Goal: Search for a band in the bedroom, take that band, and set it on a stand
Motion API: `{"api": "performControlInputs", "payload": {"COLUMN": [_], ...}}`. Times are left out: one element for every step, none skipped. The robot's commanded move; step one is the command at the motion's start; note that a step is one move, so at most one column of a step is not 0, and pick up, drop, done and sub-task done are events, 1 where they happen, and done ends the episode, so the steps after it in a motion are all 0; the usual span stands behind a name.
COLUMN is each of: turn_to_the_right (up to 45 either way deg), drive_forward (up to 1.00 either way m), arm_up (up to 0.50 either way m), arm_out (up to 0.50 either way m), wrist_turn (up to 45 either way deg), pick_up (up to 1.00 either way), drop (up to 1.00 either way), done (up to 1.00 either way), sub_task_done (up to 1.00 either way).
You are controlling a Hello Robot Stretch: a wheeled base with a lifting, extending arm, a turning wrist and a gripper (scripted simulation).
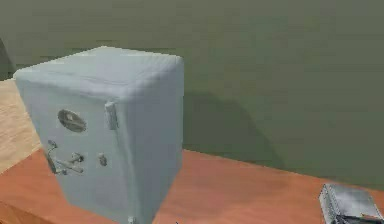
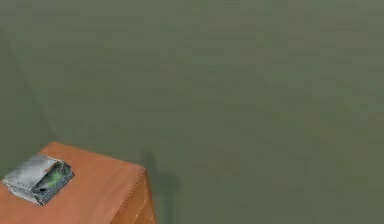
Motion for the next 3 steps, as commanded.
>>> {"api": "performControlInputs", "payload": {"turn_to_the_right": [-45.0, -45.0, -12.0], "drive_forward": [0.00, 0.00, 0.00], "arm_up": [0.00, 0.00, 0.00], "arm_out": [0.00, 0.00, 0.00], "wrist_turn": [0.0, 0.0, 0.0], "pick_up": [0.00, 0.00, 0.00], "drop": [0.00, 0.00, 0.00], "done": [0.00, 0.00, 0.00], "sub_task_done": [0.00, 0.00, 0.00]}}
